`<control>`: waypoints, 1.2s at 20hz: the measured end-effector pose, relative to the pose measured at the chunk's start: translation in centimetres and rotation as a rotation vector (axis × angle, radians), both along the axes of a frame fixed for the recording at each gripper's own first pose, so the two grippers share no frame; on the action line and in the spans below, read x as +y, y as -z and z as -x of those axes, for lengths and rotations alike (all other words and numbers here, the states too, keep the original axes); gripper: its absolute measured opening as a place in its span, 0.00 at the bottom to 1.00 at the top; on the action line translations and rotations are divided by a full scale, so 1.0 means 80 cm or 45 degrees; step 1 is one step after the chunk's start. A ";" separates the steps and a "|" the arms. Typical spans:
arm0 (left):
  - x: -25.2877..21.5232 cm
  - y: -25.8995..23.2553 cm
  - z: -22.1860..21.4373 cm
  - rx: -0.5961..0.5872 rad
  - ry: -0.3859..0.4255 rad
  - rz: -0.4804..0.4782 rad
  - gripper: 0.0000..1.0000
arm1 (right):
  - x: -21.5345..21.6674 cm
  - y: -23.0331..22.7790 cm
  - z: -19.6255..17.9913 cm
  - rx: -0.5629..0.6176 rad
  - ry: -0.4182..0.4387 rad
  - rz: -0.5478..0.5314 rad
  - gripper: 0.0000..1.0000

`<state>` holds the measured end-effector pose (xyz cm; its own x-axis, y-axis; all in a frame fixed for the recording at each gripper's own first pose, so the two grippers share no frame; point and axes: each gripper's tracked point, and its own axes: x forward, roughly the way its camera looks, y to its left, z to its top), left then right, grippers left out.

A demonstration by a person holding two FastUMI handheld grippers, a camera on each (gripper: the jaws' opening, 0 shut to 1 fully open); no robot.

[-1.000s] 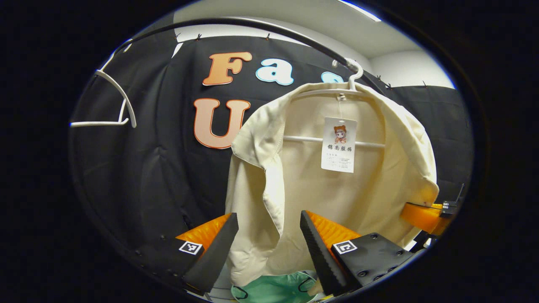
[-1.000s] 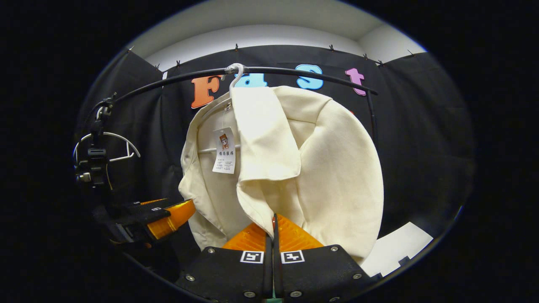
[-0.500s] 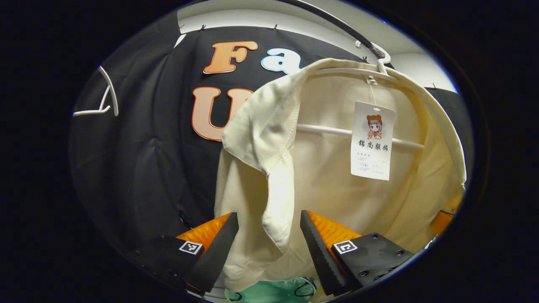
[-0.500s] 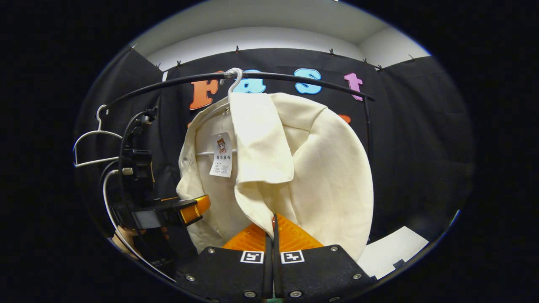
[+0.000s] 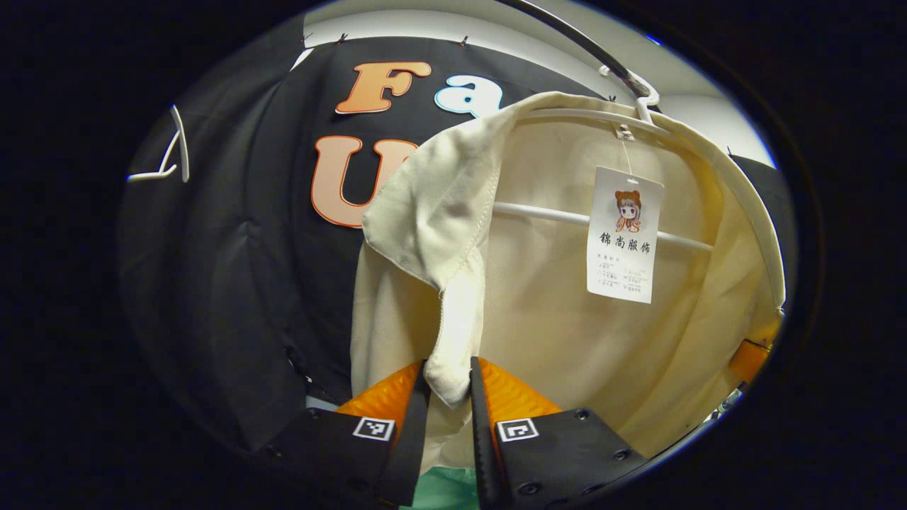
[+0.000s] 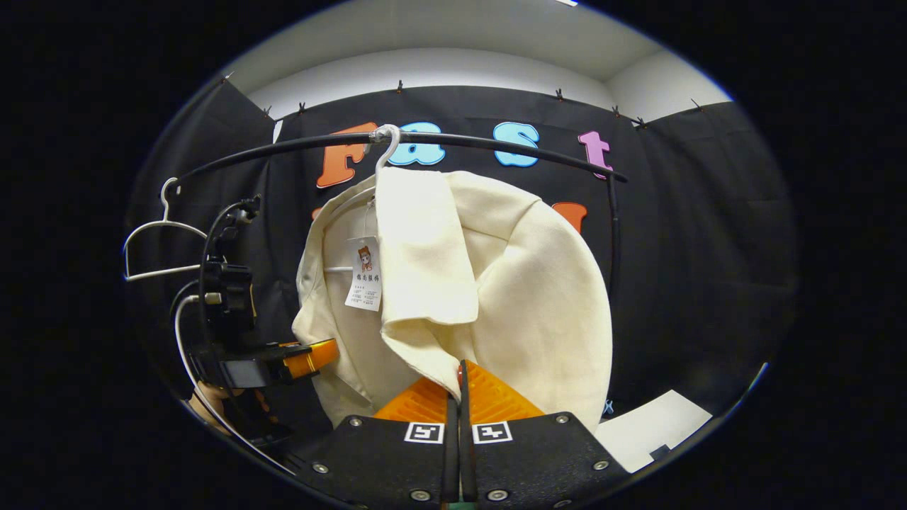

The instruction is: Grasp the clothes on the hanger with both hands and then place them into the laundry hamper below.

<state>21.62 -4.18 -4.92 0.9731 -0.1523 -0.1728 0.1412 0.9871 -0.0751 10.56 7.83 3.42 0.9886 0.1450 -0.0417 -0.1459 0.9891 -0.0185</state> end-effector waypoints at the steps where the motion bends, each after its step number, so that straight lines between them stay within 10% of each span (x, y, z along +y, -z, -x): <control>1: -0.005 0.004 0.003 0.024 0.024 0.014 0.36 | 0.001 -0.001 0.000 0.002 -0.004 0.003 0.00; 7: 0.022 0.034 0.015 0.162 -0.040 -0.004 0.07 | 0.007 -0.012 0.002 -0.015 -0.043 0.027 0.00; 24: 0.070 -0.074 0.065 -0.066 -0.108 0.104 0.07 | -0.038 -0.090 0.016 -0.177 -0.014 0.009 0.00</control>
<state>16.40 1.41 1.02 0.9903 -0.0809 -0.1126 0.0634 0.9865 -0.1508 9.30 4.82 10.63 0.9832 0.1560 0.0949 -0.1522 0.9873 -0.0461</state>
